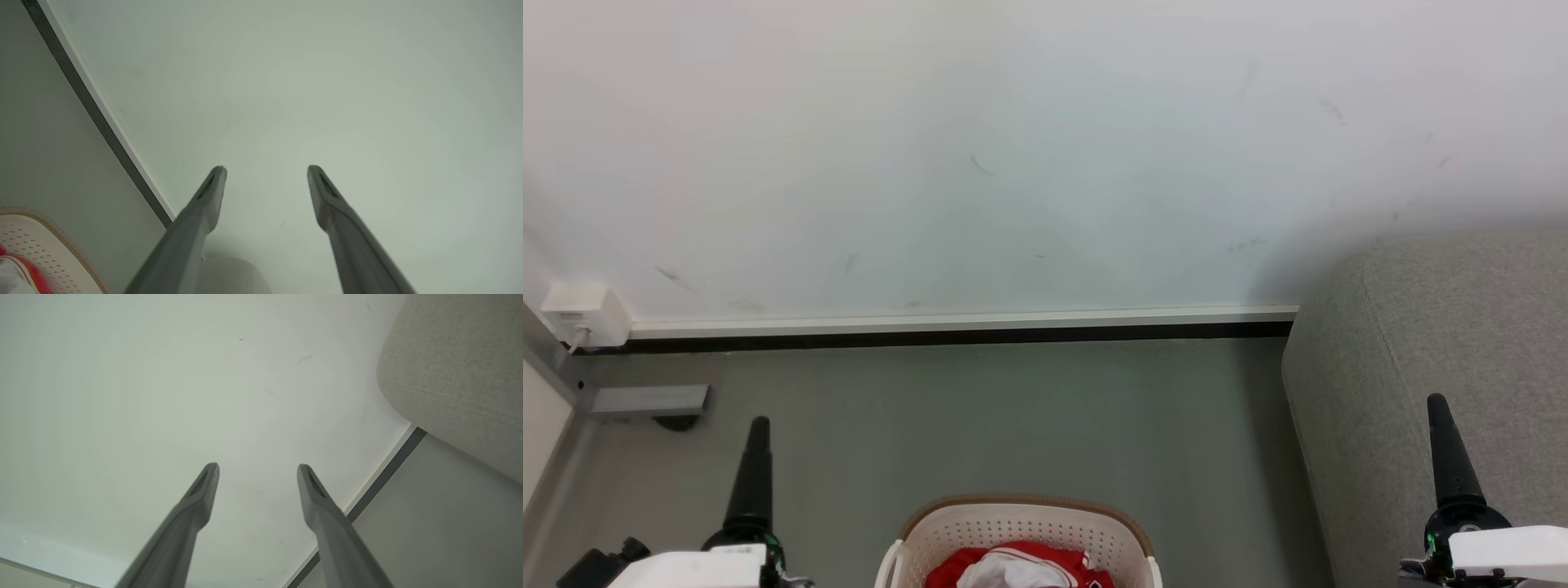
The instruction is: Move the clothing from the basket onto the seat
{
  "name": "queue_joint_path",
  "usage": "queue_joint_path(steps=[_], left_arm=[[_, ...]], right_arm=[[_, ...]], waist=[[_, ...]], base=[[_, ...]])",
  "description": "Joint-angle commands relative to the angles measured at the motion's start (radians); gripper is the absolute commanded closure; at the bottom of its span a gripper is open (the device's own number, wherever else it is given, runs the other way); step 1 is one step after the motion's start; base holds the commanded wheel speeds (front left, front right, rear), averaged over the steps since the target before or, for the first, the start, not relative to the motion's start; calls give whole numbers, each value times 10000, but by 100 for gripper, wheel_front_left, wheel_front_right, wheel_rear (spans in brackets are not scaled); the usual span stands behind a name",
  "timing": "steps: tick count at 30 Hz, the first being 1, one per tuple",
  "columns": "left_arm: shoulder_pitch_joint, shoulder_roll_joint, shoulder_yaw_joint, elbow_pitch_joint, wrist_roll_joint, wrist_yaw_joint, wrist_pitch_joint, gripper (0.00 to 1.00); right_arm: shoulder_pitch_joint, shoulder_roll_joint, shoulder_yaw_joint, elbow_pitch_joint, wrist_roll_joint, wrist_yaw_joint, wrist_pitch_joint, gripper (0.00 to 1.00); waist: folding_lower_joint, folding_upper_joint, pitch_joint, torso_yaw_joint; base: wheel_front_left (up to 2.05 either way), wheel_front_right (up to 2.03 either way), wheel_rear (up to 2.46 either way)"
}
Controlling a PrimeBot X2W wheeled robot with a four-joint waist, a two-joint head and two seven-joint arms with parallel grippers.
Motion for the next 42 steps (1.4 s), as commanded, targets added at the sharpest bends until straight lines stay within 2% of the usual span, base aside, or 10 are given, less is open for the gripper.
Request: queue_joint_path(steps=[1,13,29,42], left_arm=[[-198,85,58,-224,406,-43,-95,0],[-71,100,223,-405,3106,6,-512,0],[200,150,-276,-273,7571,755,-1003,0],[368,255,-448,73,9173,1101,-1357,0]], right_arm=[[-260,-184,52,-269,-356,-5,-94,0],[-184,-392,390,-415,-2825,-7,-511,0],[-143,-725,1043,213,-5839,-10,-1007,0],[-32,-859,1437,653,-7552,-12,-1356,0]], waist=[[0,0,-1,-5],[0,0,-62,-18],[0,0,-174,-92],[0,0,-407,-120]], base=[[0,0,0],[0,0,0],[0,0,0],[0,0,0]])
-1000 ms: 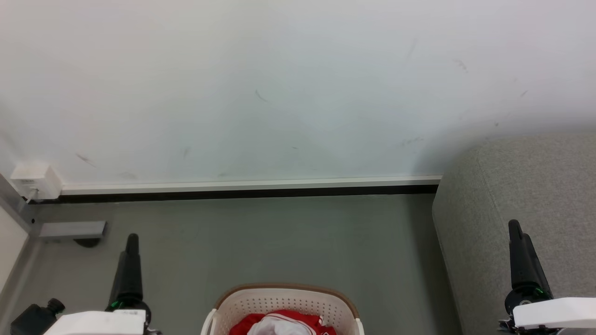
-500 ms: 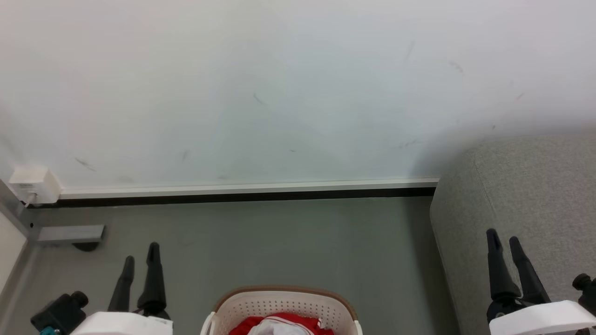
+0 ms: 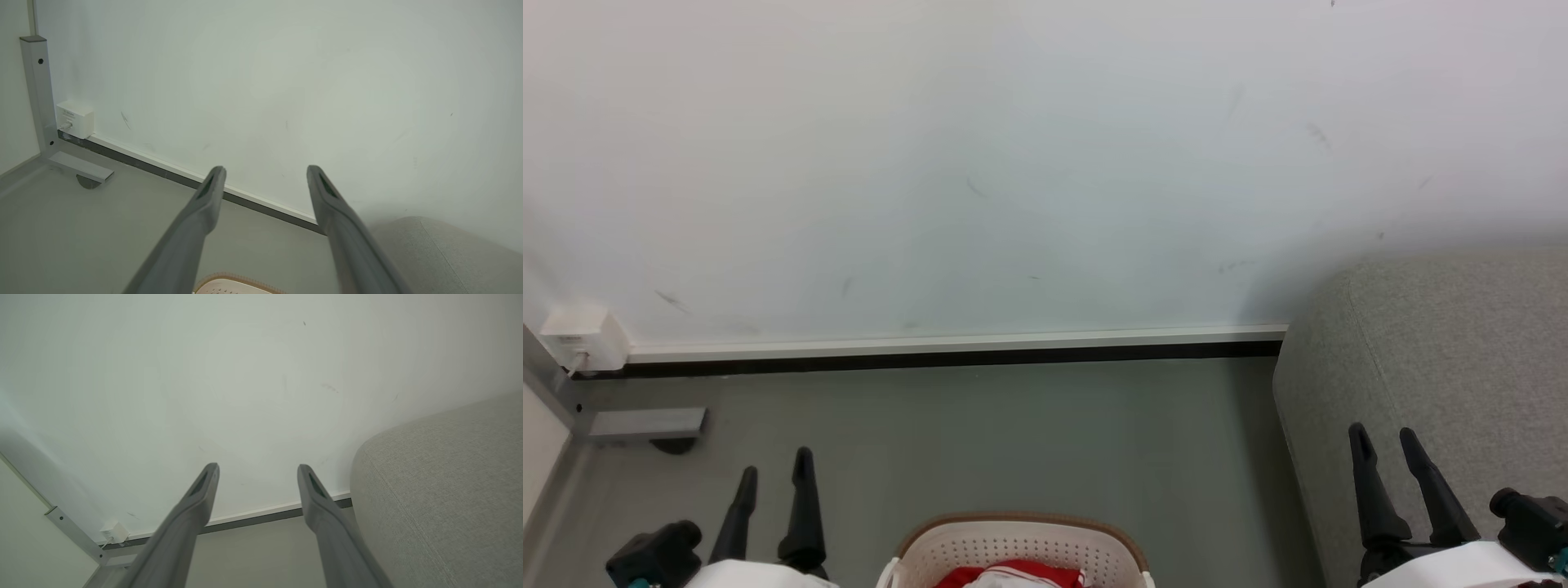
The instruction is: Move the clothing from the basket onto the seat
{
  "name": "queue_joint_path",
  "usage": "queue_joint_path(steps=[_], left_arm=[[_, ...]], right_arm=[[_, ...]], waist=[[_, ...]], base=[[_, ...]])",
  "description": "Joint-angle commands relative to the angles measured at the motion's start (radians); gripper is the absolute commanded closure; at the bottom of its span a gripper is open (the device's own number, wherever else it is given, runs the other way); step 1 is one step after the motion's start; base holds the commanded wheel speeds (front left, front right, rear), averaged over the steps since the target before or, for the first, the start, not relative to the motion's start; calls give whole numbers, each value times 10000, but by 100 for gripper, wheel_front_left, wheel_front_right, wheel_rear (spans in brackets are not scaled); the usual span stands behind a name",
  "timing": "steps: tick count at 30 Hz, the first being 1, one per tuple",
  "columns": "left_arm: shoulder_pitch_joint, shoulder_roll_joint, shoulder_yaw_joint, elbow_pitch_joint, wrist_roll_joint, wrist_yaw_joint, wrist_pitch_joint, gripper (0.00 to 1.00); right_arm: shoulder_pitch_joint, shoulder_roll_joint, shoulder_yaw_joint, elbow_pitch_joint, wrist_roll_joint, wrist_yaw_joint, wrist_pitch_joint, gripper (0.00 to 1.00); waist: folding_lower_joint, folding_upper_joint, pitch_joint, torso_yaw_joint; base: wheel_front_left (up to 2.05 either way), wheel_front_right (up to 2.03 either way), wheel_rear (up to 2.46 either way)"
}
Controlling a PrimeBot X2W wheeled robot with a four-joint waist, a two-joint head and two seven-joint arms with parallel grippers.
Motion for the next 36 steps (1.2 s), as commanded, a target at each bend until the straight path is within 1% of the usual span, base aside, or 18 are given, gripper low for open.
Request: queue_joint_path(steps=[1,14,24,33,36], left_arm=[[-24,143,-2,-40,338,55,-120,0],[69,203,-166,-134,1563,231,-428,0],[50,213,-140,-102,2270,261,-627,0],[43,189,-159,-103,3089,317,-830,0],[62,178,-172,-91,3210,332,-872,0]], right_arm=[[-45,-87,54,-22,-326,-12,-117,0],[-49,-139,173,170,-1829,-15,-437,0],[-53,-78,112,116,-2569,-16,-617,0],[-88,-131,255,161,-3242,-18,-811,0],[-98,-144,285,170,-3390,-18,-868,0]], waist=[[0,0,-10,5],[0,0,28,71],[0,0,67,86],[0,0,123,145],[0,0,130,155]], base=[[0,0,0],[0,0,0],[0,0,0],[0,0,0],[0,0,0]])
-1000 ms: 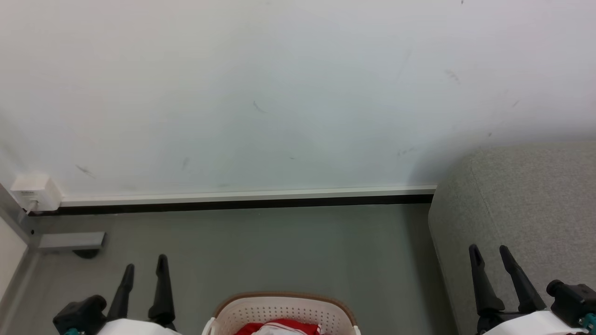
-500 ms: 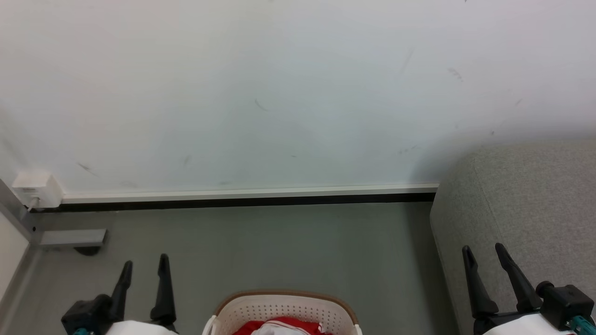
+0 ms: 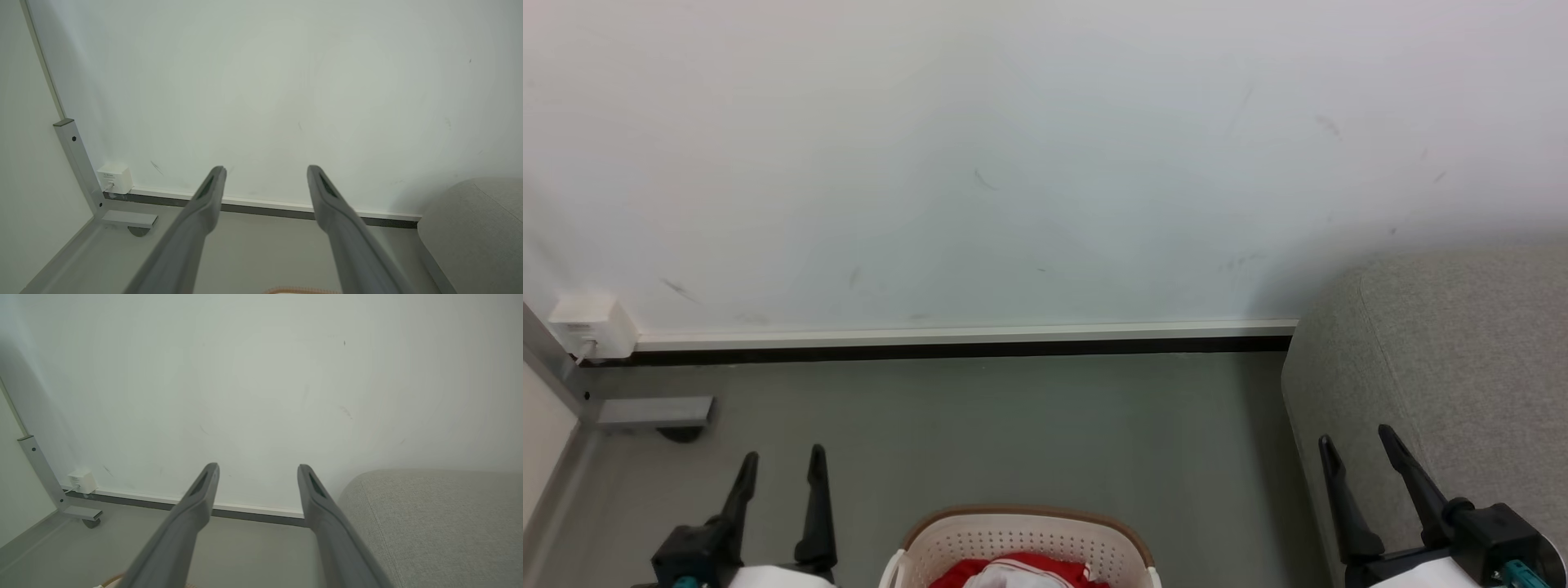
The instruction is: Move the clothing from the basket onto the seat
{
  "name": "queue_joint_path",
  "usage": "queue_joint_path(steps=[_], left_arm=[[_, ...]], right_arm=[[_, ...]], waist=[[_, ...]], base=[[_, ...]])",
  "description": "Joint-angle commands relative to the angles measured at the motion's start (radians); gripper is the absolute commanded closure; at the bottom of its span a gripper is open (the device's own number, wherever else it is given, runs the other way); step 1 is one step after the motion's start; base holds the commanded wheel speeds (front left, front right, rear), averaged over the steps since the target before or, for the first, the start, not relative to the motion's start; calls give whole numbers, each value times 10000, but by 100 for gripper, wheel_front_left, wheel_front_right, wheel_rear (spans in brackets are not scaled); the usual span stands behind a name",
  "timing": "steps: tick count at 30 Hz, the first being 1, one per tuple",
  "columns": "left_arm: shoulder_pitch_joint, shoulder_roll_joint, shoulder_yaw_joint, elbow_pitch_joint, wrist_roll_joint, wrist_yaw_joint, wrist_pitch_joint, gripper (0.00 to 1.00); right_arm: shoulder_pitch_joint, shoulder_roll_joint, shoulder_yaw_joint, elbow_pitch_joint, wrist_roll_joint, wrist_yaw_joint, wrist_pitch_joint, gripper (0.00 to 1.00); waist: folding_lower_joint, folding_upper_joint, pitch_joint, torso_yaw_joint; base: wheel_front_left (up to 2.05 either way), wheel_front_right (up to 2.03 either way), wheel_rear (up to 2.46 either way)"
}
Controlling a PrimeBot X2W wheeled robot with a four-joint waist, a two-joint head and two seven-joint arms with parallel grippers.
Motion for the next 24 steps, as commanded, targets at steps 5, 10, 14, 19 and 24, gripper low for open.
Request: queue_joint_path(steps=[5,10,14,19,24], left_arm=[[45,27,-14,13,522,74,-188,0],[64,17,28,30,852,94,-274,0],[87,15,63,20,1148,78,-335,0],[93,8,103,17,1195,43,-338,0],[64,2,129,80,1204,8,-338,0]], right_arm=[[-138,-101,97,15,-437,-19,-168,0],[-127,-95,178,-9,-741,-20,-257,0],[-125,-97,240,-18,-1024,-20,-323,0],[-154,-116,251,-19,-1005,-21,-313,0],[-167,-70,201,-38,-969,-21,-313,0]], waist=[[0,0,9,-3],[0,0,9,-47],[0,0,15,-98],[0,0,31,-164],[0,0,27,-200]], base=[[0,0,0],[0,0,0],[0,0,0],[0,0,0],[0,0,0]])
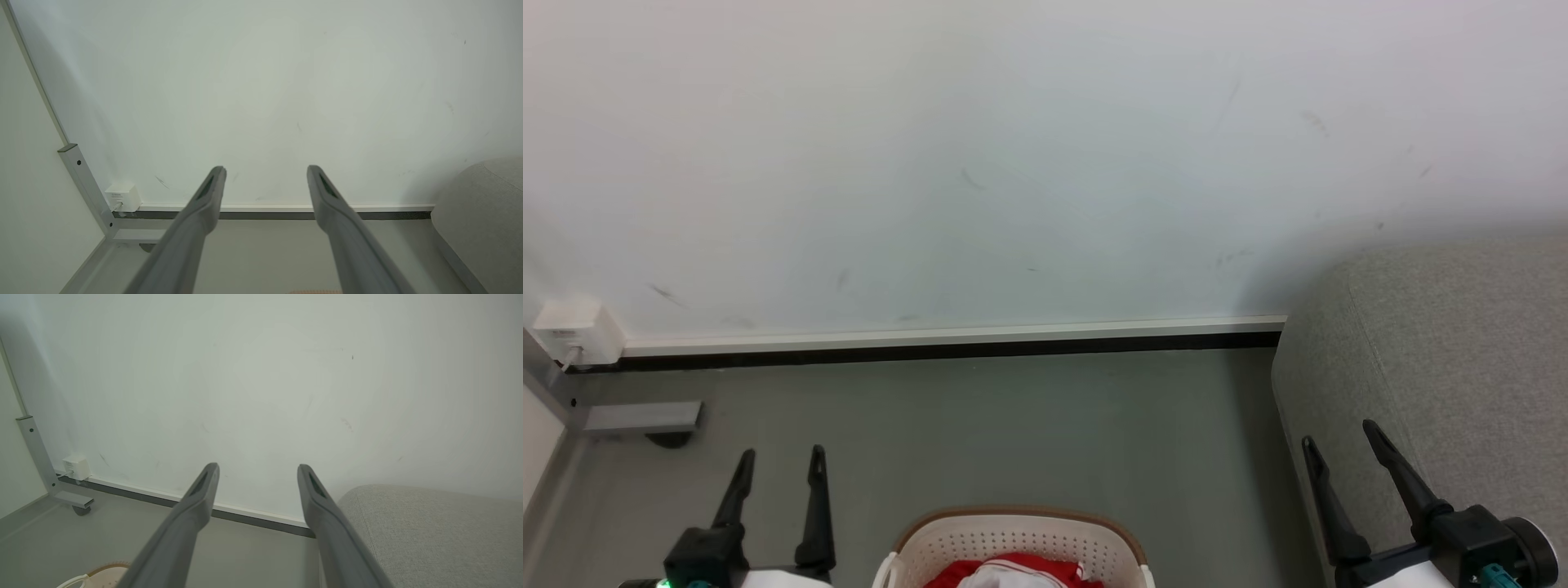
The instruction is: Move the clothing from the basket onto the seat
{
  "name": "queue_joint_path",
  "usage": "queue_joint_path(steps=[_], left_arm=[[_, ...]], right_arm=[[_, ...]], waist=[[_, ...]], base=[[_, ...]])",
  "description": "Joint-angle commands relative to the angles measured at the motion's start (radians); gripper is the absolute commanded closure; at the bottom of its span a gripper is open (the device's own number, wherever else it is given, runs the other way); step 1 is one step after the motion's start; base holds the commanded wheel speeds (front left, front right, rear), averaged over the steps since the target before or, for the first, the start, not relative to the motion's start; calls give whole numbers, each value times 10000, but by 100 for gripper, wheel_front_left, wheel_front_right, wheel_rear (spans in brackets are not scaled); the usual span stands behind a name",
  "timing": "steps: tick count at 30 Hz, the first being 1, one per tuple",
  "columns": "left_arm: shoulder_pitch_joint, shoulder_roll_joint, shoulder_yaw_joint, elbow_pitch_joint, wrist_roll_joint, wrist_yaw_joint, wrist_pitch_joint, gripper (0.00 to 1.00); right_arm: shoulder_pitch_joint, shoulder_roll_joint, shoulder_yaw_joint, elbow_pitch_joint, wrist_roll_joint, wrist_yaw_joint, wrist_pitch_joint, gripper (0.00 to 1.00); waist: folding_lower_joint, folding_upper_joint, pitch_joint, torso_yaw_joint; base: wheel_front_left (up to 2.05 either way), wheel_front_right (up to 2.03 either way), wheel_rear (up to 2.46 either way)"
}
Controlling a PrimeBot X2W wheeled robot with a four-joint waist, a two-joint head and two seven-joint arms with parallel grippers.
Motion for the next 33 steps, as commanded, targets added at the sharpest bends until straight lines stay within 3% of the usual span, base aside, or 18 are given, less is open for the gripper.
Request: queue_joint_path(steps=[1,15,27,33], left_arm=[[54,25,19,36,52,-15,-10,0],[-505,-3,-132,1205,-295,-628,-8,0],[-2341,250,-542,4067,-696,-1258,-8,0],[-3532,521,-1321,6329,-564,-1413,117,0]], right_arm=[[-73,-33,-49,-37,53,-21,-3,0],[-506,-58,-87,-408,348,-21,-1,0],[-1617,155,-90,-1584,410,-21,2,0],[-2186,224,-116,-2144,396,-21,1,0]], waist=[[0,0,-4,0],[0,0,684,-462],[0,0,2889,-1508],[0,0,4091,-1987]], base=[[0,0,0],[0,0,0],[0,0,0],[0,0,0]])
